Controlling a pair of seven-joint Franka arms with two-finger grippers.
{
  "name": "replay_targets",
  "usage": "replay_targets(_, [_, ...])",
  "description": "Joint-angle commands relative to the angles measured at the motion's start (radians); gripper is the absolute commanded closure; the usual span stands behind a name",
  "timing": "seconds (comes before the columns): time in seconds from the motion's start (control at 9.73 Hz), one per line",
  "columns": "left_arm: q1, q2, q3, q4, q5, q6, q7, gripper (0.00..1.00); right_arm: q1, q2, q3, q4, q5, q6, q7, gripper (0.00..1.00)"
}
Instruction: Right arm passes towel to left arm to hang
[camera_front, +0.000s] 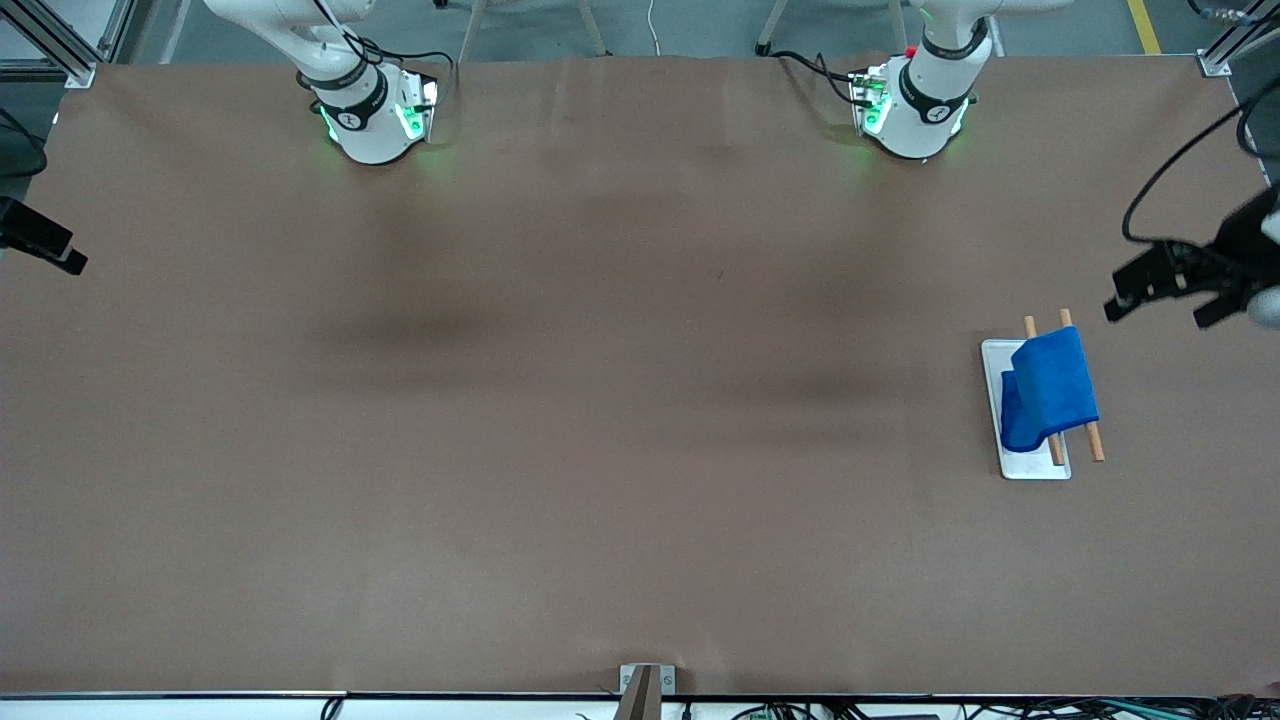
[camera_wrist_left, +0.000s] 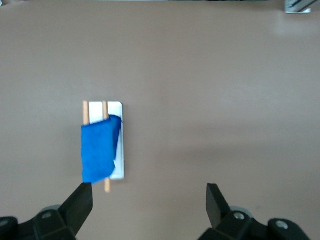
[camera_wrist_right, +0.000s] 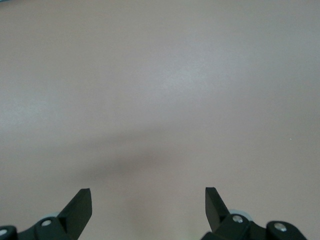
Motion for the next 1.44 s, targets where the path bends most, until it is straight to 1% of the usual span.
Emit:
replay_targets(0.0, [-0.003,-0.124,-0.058,-0.116,0.047,-0.034,-0.073,0.00,-0.020,-0.022,0.021,-0.022,-0.014,0.002,-0.006,0.00])
replay_targets(0.1, [-0.009,-0.167,-0.058,-0.154,0.047,-0.046,-0.075,0.00,-0.020,-0.023,0.020,-0.022,-0.014,0.002,-0.007,0.00])
replay_targets(0.21, [-0.018,-0.180,-0.058,-0.164,0.045,-0.049,-0.075,0.00,-0.017,-0.022,0.016,-0.022,-0.014,0.002,-0.007,0.00])
replay_targets(0.41, [-0.037,-0.143,-0.049,-0.129,0.042,-0.049,-0.072,0.00,-0.018,-0.023,0.016,-0.022,-0.014,-0.004,-0.007,0.00])
replay_targets(0.51, [-0.037,-0.079,-0.049,-0.063,0.044,-0.077,-0.073,0.00,-0.018,-0.023,0.016,-0.022,-0.014,-0.004,-0.007,0.00])
replay_targets(0.62, [-0.037,-0.044,-0.049,-0.032,0.042,-0.086,-0.078,0.00,-0.018,-0.023,0.016,-0.022,-0.014,-0.004,-0.007,0.00])
replay_targets(1.13, [-0.035,-0.046,-0.049,-0.058,0.042,-0.072,-0.092,0.00,-0.018,-0.022,0.016,-0.022,-0.014,-0.010,-0.009,0.00])
replay_targets(1.34, [-0.032,-0.054,-0.044,-0.067,0.068,-0.075,-0.063,0.00,-0.018,-0.022,0.016,-0.021,-0.014,-0.010,-0.010,0.00])
